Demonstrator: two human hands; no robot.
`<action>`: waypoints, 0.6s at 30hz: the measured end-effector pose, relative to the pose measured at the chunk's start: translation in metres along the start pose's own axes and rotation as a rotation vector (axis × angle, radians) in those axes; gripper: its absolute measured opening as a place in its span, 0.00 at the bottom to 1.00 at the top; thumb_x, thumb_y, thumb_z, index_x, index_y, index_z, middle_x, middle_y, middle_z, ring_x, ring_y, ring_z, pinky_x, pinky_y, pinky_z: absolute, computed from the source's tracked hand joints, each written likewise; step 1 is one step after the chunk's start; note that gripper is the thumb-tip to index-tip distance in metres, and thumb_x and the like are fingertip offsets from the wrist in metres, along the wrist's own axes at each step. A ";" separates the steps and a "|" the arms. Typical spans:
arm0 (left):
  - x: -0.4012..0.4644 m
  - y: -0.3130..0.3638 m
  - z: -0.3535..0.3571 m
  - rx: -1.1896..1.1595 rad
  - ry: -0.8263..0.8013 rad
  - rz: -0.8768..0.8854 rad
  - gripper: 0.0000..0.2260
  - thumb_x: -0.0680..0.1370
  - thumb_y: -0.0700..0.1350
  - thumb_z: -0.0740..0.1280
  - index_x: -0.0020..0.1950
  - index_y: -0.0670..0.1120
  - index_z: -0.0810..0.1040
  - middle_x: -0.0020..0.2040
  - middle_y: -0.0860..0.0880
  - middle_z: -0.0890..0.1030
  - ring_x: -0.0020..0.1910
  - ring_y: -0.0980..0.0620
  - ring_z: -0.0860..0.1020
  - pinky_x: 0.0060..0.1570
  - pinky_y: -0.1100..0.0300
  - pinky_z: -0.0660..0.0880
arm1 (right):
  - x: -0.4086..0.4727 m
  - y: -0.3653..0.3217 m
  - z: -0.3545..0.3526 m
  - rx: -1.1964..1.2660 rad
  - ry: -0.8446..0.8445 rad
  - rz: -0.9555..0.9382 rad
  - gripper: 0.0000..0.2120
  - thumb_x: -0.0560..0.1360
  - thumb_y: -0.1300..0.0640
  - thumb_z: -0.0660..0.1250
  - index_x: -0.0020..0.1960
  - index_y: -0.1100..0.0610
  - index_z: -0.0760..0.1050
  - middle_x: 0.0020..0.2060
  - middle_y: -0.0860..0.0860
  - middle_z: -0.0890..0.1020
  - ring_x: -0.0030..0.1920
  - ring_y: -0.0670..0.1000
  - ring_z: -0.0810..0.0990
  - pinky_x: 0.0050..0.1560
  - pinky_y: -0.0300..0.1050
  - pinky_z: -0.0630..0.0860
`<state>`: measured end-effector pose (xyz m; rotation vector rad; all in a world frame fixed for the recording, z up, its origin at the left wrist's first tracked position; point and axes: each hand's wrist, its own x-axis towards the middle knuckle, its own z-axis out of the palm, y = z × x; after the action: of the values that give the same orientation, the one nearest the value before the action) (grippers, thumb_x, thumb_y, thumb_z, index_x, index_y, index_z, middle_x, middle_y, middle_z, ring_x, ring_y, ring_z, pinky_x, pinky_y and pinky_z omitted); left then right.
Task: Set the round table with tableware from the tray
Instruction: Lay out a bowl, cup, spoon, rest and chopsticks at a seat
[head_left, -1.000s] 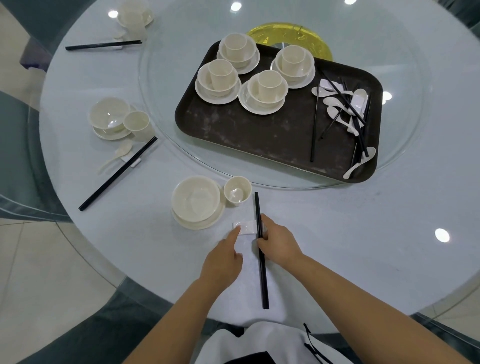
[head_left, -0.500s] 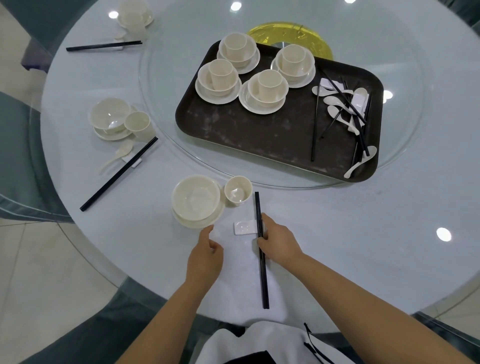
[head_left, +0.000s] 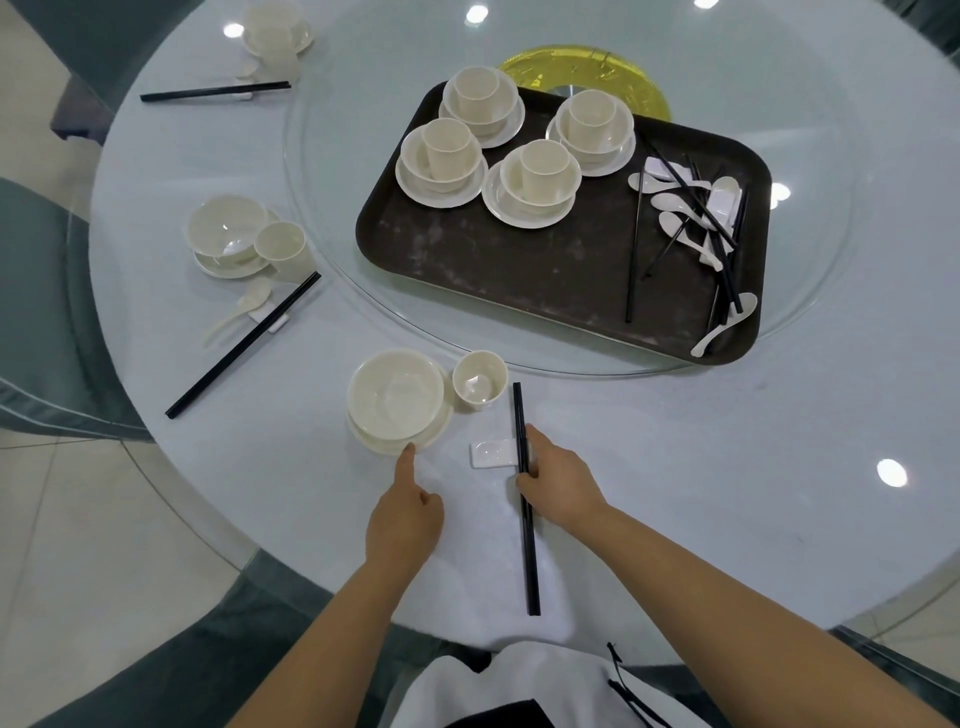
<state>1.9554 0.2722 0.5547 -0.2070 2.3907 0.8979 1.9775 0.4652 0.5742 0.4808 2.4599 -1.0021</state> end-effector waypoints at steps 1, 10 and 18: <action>-0.001 0.000 0.000 0.001 -0.003 0.001 0.31 0.79 0.41 0.59 0.79 0.53 0.51 0.29 0.50 0.71 0.29 0.54 0.71 0.29 0.62 0.68 | 0.001 0.000 0.000 -0.004 -0.001 0.000 0.25 0.74 0.66 0.58 0.70 0.54 0.66 0.32 0.49 0.72 0.39 0.55 0.75 0.42 0.47 0.74; -0.006 -0.004 -0.002 0.062 -0.012 -0.010 0.30 0.79 0.42 0.59 0.79 0.54 0.50 0.30 0.50 0.71 0.29 0.54 0.72 0.29 0.62 0.68 | 0.000 0.002 0.000 0.011 -0.009 -0.007 0.24 0.73 0.65 0.58 0.69 0.56 0.66 0.35 0.54 0.75 0.40 0.58 0.77 0.43 0.50 0.75; -0.011 0.013 -0.004 0.033 0.187 0.037 0.16 0.78 0.42 0.62 0.66 0.50 0.67 0.35 0.53 0.75 0.33 0.56 0.75 0.29 0.63 0.66 | 0.007 0.015 -0.009 0.069 0.057 0.062 0.21 0.80 0.51 0.62 0.70 0.57 0.66 0.41 0.56 0.82 0.43 0.57 0.81 0.51 0.51 0.77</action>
<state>1.9580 0.2789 0.5705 -0.2443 2.5881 0.8893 1.9759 0.4829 0.5680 0.6129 2.4504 -1.0645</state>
